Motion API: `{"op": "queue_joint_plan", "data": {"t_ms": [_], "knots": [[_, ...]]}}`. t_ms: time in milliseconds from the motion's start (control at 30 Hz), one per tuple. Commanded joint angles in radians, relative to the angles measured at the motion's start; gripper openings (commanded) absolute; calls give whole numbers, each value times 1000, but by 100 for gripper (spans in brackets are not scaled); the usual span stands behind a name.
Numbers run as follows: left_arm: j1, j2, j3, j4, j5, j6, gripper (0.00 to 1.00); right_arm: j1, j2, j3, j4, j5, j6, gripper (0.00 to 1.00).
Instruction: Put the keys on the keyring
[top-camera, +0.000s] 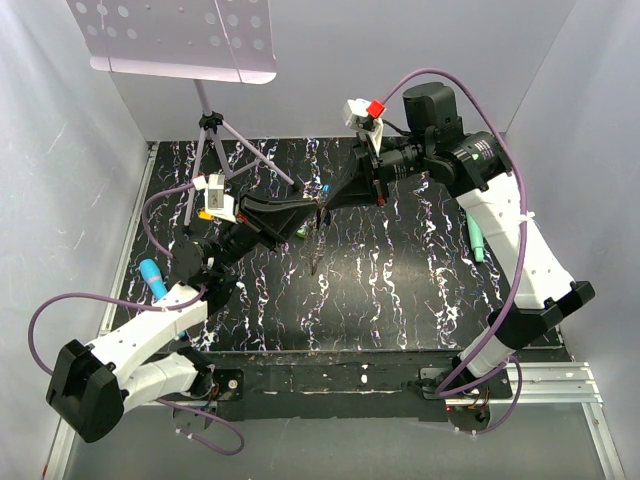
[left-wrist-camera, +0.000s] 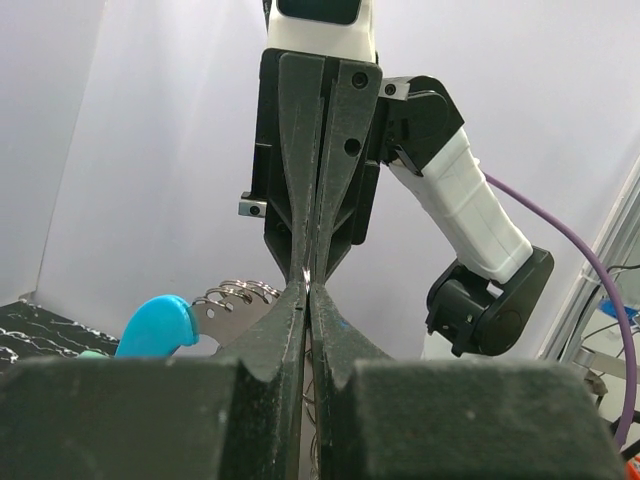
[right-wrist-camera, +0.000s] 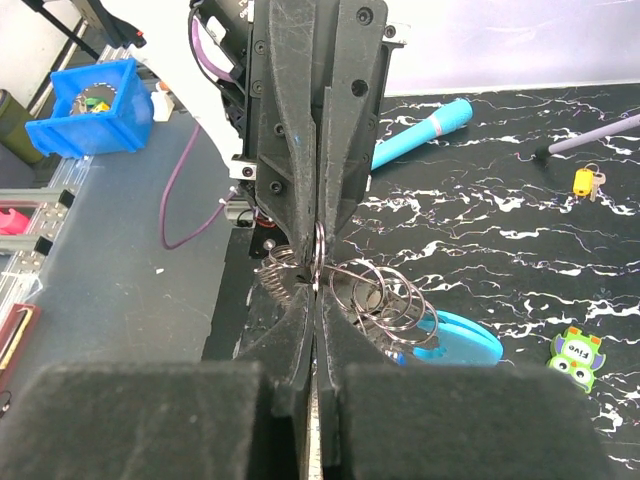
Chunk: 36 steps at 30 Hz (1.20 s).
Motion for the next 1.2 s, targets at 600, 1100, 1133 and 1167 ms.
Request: {"op": "queue_joint_plan", "data": {"t_ms": [600, 1100, 1133, 1167], "knots": [[2, -79, 35, -100, -25, 105, 0, -5, -67, -11, -17, 53, -33, 30], [-1, 281, 406, -771, 236, 231, 0, -436, -427, -626, 53, 87, -180, 56], [-1, 347, 460, -754, 247, 216, 0, -495, -450, -676, 79, 74, -174, 56], [-1, 418, 503, -741, 247, 187, 0, -544, -470, -725, 110, 70, -162, 56]]}}
